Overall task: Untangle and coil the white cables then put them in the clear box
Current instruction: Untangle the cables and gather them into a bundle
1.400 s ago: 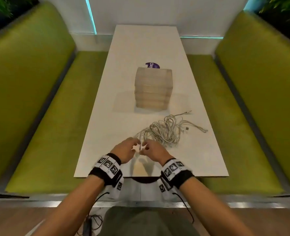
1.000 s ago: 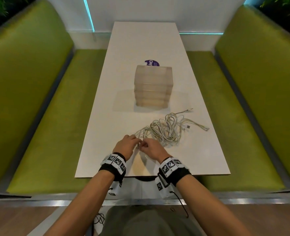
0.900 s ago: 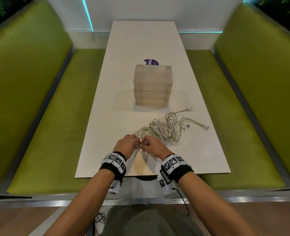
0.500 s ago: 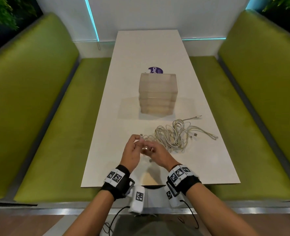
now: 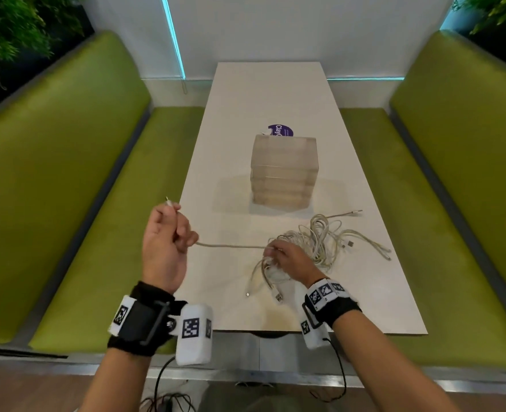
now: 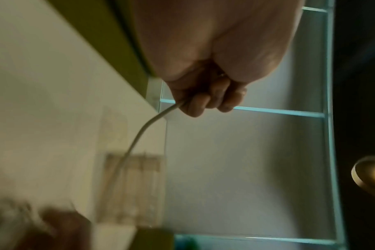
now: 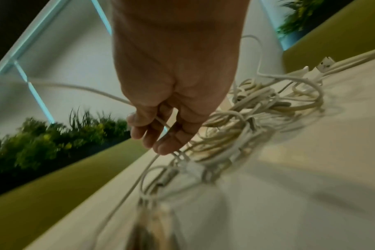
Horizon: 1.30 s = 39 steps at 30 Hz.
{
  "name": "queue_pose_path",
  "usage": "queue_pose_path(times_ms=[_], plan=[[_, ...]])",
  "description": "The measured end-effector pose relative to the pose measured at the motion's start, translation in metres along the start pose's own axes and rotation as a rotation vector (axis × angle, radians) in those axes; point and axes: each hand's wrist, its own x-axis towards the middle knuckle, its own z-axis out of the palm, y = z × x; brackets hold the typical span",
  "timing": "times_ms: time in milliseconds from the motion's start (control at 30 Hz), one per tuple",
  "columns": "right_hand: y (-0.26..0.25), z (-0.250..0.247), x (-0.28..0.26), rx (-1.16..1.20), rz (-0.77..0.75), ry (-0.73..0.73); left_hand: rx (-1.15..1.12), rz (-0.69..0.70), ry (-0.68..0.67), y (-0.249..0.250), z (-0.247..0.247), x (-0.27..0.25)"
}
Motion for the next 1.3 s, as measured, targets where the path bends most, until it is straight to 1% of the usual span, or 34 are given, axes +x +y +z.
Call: queue_pose_path(times_ms=[67,100,167,233,267,333,400,467,567,633,700,767,800,867,933,1033,1167,1267,1300], plan=[[-0.009,-0.006,0.004,0.063,-0.023,0.030,0.276,-0.022,0.021,-0.013,-0.015,0.003],[-0.014,-0.006,0.005,0.091,-0.043,0.030,0.422,-0.046,0.000,-0.024,-0.018,0.001],[-0.026,-0.002,0.007,0.121,-0.077,0.008,0.632,-0.141,-0.120,-0.052,-0.015,-0.006],[-0.033,0.006,0.007,0.073,-0.120,-0.013,0.708,-0.250,-0.243,-0.082,-0.004,-0.012],[-0.035,0.011,0.006,0.022,-0.156,-0.024,0.717,-0.272,-0.272,-0.094,0.002,-0.014],[-0.038,0.017,0.005,-0.050,-0.204,-0.031,0.710,-0.235,-0.281,-0.110,0.011,-0.013],[-0.037,0.019,0.006,-0.045,-0.190,-0.002,0.713,-0.148,-0.237,-0.114,0.012,-0.012],[-0.037,0.018,0.006,-0.034,-0.172,0.032,0.707,-0.052,-0.231,-0.109,0.011,-0.012],[-0.039,0.017,0.007,0.020,-0.143,0.036,0.628,-0.008,-0.268,-0.095,0.012,-0.014],[-0.036,0.019,0.012,0.005,-0.134,0.041,0.508,-0.019,-0.244,-0.088,0.014,-0.015],[-0.030,0.018,0.018,-0.066,-0.111,0.045,0.321,-0.048,-0.194,-0.075,0.015,-0.017],[-0.022,0.012,0.022,-0.106,-0.065,0.059,0.081,-0.083,-0.158,-0.054,0.016,-0.017],[-0.019,0.009,0.022,-0.110,-0.055,0.069,-0.027,-0.083,-0.143,-0.044,0.015,-0.017],[-0.015,0.003,0.021,-0.113,-0.058,0.071,-0.162,-0.055,-0.127,-0.031,0.011,-0.013],[-0.013,0.004,0.022,-0.094,-0.072,0.043,-0.228,-0.068,-0.113,-0.028,0.005,-0.008],[-0.011,0.009,0.021,-0.059,-0.047,-0.003,-0.326,-0.181,-0.074,-0.030,0.006,-0.003],[-0.007,0.005,0.018,-0.015,-0.026,0.005,-0.440,-0.288,-0.073,-0.023,0.010,-0.007],[-0.009,-0.001,0.017,-0.004,-0.027,0.014,-0.459,-0.268,-0.088,-0.008,0.007,-0.007],[-0.009,-0.002,0.017,-0.001,-0.015,0.027,-0.408,-0.239,-0.070,-0.005,0.006,-0.006]])
